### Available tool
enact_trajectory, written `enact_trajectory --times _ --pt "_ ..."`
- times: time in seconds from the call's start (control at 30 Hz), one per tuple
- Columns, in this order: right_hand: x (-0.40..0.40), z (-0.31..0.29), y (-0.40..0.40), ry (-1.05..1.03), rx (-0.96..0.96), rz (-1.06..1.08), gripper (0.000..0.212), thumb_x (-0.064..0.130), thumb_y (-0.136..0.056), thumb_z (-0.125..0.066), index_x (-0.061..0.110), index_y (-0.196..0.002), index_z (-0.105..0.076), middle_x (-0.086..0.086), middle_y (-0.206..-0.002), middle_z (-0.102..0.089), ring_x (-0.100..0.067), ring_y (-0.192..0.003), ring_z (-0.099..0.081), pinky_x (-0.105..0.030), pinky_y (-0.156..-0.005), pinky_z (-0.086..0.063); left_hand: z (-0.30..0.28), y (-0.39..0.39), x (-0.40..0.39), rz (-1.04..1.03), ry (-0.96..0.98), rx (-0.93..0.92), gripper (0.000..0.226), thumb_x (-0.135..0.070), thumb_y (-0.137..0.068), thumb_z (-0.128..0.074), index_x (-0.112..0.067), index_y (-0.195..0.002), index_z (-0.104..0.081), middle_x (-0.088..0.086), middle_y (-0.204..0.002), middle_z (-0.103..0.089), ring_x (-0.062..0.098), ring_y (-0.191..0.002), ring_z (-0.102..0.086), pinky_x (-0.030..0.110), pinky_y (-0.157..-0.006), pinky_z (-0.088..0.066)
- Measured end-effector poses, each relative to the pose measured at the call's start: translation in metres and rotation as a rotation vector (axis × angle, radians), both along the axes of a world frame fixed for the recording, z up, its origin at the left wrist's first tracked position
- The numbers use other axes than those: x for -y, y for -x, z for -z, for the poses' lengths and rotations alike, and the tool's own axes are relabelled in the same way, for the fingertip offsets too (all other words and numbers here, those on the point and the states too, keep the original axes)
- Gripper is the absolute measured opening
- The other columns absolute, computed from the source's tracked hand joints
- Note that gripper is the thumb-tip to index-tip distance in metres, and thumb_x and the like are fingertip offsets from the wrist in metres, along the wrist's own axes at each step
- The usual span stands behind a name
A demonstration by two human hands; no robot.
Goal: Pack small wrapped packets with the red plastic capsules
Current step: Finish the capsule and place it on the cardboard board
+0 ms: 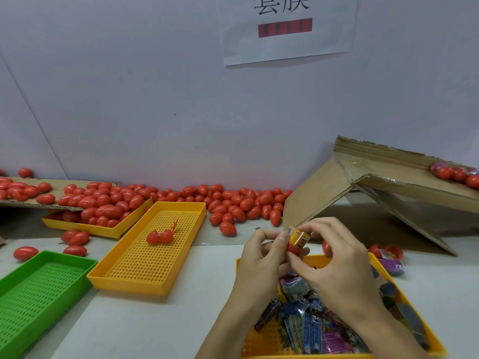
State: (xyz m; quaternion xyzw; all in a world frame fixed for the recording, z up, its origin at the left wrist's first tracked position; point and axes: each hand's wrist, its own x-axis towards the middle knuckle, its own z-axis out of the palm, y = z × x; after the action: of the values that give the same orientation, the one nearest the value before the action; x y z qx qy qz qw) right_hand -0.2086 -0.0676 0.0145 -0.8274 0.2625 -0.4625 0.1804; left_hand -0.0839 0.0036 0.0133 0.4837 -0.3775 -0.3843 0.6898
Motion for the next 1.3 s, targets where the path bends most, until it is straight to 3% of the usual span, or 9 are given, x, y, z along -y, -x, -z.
enact_trajectory --times 0.17,0.33,0.5,0.77,0.93,1.13,1.3 --pt "-0.001 -0.004 0.000 -0.038 0.038 -0.082 0.037 0.025 -0.074 -0.085 0.031 -0.103 -0.064 0.020 -0.101 -0.061 0.002 -0.098 -0.057 -0.002 -0.074 -0.040 0.000 -0.002 0.001 0.018 0.006 -0.122 0.025 -0.026 -0.099 -0.059 -0.005 -0.111 -0.064 0.021 -0.102 -0.073 0.037 -0.094 -0.073 0.038 -0.079 -0.061" --pt "-0.002 -0.004 -0.001 -0.048 0.054 -0.108 0.037 0.022 -0.073 -0.087 0.030 -0.103 -0.066 0.020 -0.100 -0.062 0.004 -0.098 -0.058 0.000 -0.072 -0.040 0.000 -0.001 0.002 0.003 0.035 -0.081 0.024 -0.020 -0.099 -0.057 -0.002 -0.109 -0.070 0.018 -0.105 -0.074 0.034 -0.092 -0.074 0.032 -0.076 -0.061" --pt "-0.002 -0.003 -0.002 -0.068 0.063 -0.084 0.032 0.029 -0.073 -0.083 0.032 -0.100 -0.066 0.021 -0.097 -0.062 0.004 -0.097 -0.058 -0.001 -0.073 -0.040 0.000 0.002 0.002 -0.048 0.036 -0.020 0.022 -0.020 -0.100 -0.056 -0.006 -0.106 -0.071 0.011 -0.099 -0.076 0.027 -0.091 -0.075 0.029 -0.072 -0.060" --pt "-0.001 -0.006 0.000 -0.140 0.123 -0.135 0.033 0.048 -0.072 -0.072 0.035 -0.103 -0.066 0.021 -0.099 -0.065 0.000 -0.101 -0.060 -0.008 -0.073 -0.046 -0.001 0.000 0.001 -0.044 0.017 -0.055 0.020 -0.019 -0.098 -0.059 -0.007 -0.110 -0.070 0.014 -0.101 -0.075 0.030 -0.095 -0.074 0.034 -0.081 -0.061" --pt "0.000 -0.004 0.000 -0.120 0.080 -0.127 0.035 0.024 -0.076 -0.082 0.033 -0.106 -0.066 0.023 -0.102 -0.063 0.000 -0.101 -0.059 -0.006 -0.072 -0.045 -0.004 0.002 0.000 0.042 -0.007 -0.041 0.037 -0.032 -0.091 -0.066 -0.002 -0.112 -0.068 0.018 -0.100 -0.074 0.036 -0.094 -0.073 0.042 -0.085 -0.060" --pt "0.001 -0.004 0.002 -0.111 0.037 -0.177 0.038 0.028 -0.078 -0.079 0.033 -0.113 -0.065 0.023 -0.107 -0.062 0.001 -0.104 -0.058 -0.007 -0.077 -0.044 -0.005 -0.006 -0.004 0.120 -0.089 0.025 0.028 -0.030 -0.096 -0.063 -0.005 -0.105 -0.071 0.020 -0.093 -0.073 0.029 -0.089 -0.073 0.029 -0.074 -0.059" --pt "0.001 -0.002 0.000 -0.138 0.014 -0.223 0.038 0.023 -0.083 -0.078 0.036 -0.116 -0.063 0.024 -0.109 -0.061 0.002 -0.105 -0.057 -0.006 -0.078 -0.043 -0.007 -0.010 -0.007 0.176 -0.108 0.039 0.028 -0.033 -0.099 -0.059 -0.008 -0.107 -0.070 0.012 -0.087 -0.074 0.025 -0.083 -0.073 0.028 -0.070 -0.059"
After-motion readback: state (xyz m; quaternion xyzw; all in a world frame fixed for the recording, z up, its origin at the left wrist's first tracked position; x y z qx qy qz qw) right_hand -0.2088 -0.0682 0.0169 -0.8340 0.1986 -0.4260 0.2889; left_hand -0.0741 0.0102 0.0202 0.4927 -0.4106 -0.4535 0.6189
